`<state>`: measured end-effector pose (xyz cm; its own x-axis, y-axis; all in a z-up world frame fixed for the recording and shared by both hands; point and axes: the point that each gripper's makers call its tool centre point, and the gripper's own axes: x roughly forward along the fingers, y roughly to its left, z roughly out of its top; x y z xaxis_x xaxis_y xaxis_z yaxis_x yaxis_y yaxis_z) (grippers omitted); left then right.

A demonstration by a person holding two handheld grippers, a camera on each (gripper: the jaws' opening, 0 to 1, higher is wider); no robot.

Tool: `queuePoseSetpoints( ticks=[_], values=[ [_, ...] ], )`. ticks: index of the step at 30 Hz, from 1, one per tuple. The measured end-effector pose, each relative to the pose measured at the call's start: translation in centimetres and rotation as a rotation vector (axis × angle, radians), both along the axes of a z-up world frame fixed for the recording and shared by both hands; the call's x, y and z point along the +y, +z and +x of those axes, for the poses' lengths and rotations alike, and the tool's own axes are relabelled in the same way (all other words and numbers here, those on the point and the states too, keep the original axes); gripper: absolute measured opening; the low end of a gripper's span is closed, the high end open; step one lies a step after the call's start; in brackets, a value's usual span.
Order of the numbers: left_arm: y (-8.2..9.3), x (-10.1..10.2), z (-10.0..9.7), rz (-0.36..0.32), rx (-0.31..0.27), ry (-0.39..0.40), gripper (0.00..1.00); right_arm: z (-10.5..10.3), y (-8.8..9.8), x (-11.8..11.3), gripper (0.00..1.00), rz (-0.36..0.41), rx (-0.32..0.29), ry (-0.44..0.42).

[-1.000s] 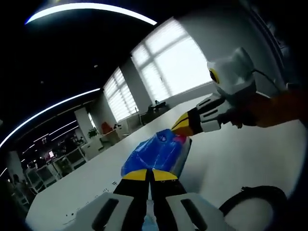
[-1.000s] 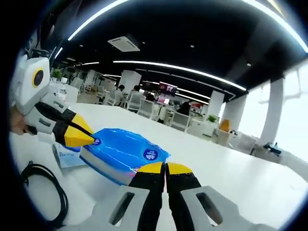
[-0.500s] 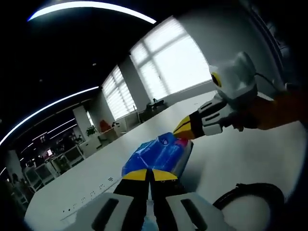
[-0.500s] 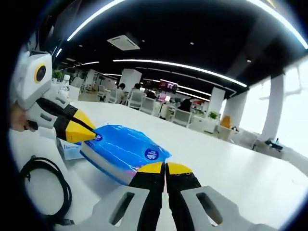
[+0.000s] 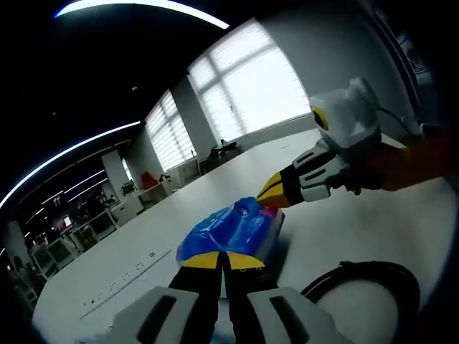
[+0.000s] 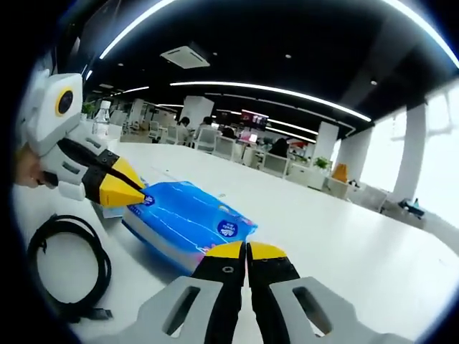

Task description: Arrange the tabletop items into an orderly group along one side of the table until the central work area is clear of visible clutter.

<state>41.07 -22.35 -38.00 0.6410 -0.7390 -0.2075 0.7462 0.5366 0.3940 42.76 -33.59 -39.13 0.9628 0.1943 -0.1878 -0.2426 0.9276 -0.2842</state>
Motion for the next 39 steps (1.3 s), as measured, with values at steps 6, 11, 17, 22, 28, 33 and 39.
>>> queuePoseSetpoints(
  ticks=[6,11,17,22,28,33,39],
  values=[
    [-0.2,0.3,-0.2,-0.014,0.034,-0.011,0.0,-0.2,-0.5,0.3,0.0,0.013,0.001,0.01],
    [-0.7,0.5,-0.1,-0.004,0.045,-0.008,0.0,-0.6,-0.9,0.6,0.0,0.028,0.013,0.018],
    [-1.2,0.6,-0.2,-0.002,0.059,-0.011,0.01,-0.7,-1.6,0.6,0.0,0.042,0.022,0.013],
    [-1.4,0.6,-0.3,0.001,0.055,-0.01,0.02,-0.8,-1.7,0.7,0.0,0.06,0.029,0.004],
    [-0.9,0.9,-0.5,-0.005,0.05,-0.006,0.09,-0.9,-2.0,0.5,0.03,0.063,0.037,-0.01],
    [-1.1,1.3,-0.6,-0.001,0.057,0.01,0.15,-1.1,-2.3,0.3,0.04,0.087,0.045,-0.021],
    [-1.2,1.7,-0.7,0.011,0.053,0.014,0.15,-1.3,-2.3,0.1,0.05,0.074,0.058,-0.024]
  ],
)
